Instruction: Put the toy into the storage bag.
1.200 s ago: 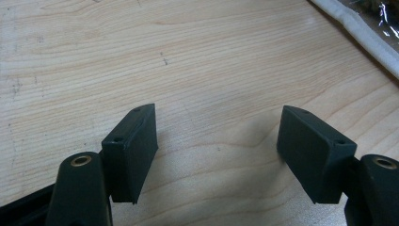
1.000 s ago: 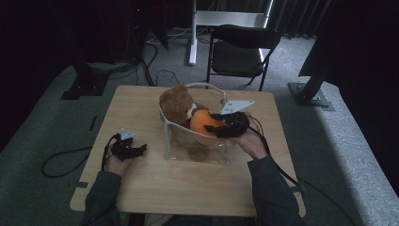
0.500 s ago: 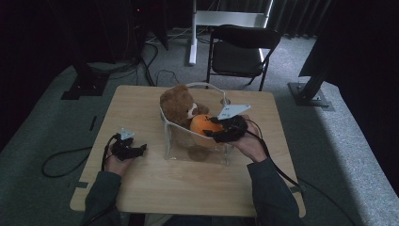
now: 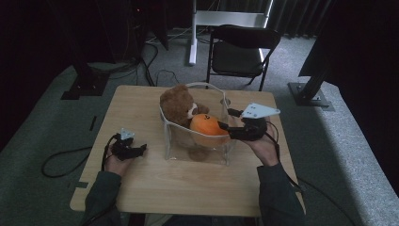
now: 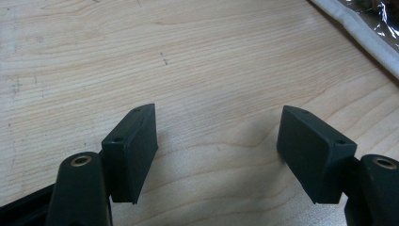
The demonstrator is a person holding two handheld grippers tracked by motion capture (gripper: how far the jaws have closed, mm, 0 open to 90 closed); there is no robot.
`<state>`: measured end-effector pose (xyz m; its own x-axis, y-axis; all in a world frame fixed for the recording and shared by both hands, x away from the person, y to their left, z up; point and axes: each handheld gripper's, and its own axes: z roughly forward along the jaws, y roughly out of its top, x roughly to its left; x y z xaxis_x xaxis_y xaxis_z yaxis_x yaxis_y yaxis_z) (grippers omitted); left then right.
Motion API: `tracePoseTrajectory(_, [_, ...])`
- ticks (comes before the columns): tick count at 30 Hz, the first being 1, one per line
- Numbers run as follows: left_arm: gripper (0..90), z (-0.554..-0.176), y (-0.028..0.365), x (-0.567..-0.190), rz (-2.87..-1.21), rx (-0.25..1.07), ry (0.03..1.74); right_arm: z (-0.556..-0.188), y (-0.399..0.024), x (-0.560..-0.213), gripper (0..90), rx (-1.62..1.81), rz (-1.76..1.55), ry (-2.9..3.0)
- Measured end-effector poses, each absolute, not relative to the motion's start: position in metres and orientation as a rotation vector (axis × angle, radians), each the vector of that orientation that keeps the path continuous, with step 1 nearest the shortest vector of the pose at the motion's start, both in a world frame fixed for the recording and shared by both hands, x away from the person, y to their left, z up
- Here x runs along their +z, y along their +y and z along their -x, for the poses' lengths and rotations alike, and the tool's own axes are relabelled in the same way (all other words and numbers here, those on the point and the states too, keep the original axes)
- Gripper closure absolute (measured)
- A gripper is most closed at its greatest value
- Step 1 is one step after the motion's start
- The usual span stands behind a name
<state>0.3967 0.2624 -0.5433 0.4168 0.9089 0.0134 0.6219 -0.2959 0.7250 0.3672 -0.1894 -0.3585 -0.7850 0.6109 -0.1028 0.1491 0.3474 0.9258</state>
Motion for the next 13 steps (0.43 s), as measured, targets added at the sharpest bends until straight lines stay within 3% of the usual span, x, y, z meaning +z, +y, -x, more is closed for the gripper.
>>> tracePoseTrajectory(13, [29.9, -0.397, 0.262, -0.543, -2.030, 0.569, 1.293, -0.365, -0.244, -0.374, 36.8, 1.455, -0.856, 2.041])
